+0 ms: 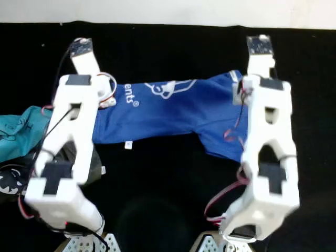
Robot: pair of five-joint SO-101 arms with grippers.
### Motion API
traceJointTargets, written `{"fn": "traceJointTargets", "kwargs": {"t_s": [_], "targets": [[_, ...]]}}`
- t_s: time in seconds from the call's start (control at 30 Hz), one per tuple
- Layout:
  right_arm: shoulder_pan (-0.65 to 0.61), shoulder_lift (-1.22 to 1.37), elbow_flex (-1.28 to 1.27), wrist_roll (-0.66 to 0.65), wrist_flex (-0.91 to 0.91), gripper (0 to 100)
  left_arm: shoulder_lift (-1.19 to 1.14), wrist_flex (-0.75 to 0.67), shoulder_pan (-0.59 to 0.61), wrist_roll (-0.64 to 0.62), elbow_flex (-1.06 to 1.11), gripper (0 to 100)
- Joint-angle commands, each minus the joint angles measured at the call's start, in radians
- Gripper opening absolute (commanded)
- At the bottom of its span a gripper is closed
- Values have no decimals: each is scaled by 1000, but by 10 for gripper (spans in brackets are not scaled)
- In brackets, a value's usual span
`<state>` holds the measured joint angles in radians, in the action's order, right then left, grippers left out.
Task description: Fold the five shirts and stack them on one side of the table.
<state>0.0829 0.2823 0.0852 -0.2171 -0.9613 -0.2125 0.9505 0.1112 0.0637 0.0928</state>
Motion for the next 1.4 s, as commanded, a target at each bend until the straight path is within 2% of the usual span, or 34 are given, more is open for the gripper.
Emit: {"fn": "traceJointTargets", "kwargs": {"t_s": [0.0, 0.1, 0.3, 0.53, 0.73, 0.87, 1.0, 1.1, 1.23, 1.37], "targets": [[-31, 260, 355, 11, -71, 91, -163, -17, -15, -35, -177, 8], [-42, 449, 573, 11, -128, 91, -295, 3, -10, -83, -288, 8], [-39, 759, 951, 8, -200, 91, -466, 132, -13, -86, -493, 8], [65, 987, 1199, 6, -248, 91, -618, 259, 8, -84, -659, 8], [151, 1003, 1302, 6, -306, 91, -650, 396, 24, -84, -811, 8], [165, 1003, 1475, 9, -444, 91, -615, 512, 16, -86, -940, 9], [150, 998, 1690, 11, -593, 91, -532, 687, -4, -124, -1075, 9], [147, 946, 1682, 11, -679, 91, -464, 798, -7, -138, -1145, 8], [128, 860, 1675, 11, -797, 91, -361, 816, 8, -140, -1090, 8], [134, 762, 1664, 37, -805, 91, -229, 816, 8, -141, -900, 8]]}}
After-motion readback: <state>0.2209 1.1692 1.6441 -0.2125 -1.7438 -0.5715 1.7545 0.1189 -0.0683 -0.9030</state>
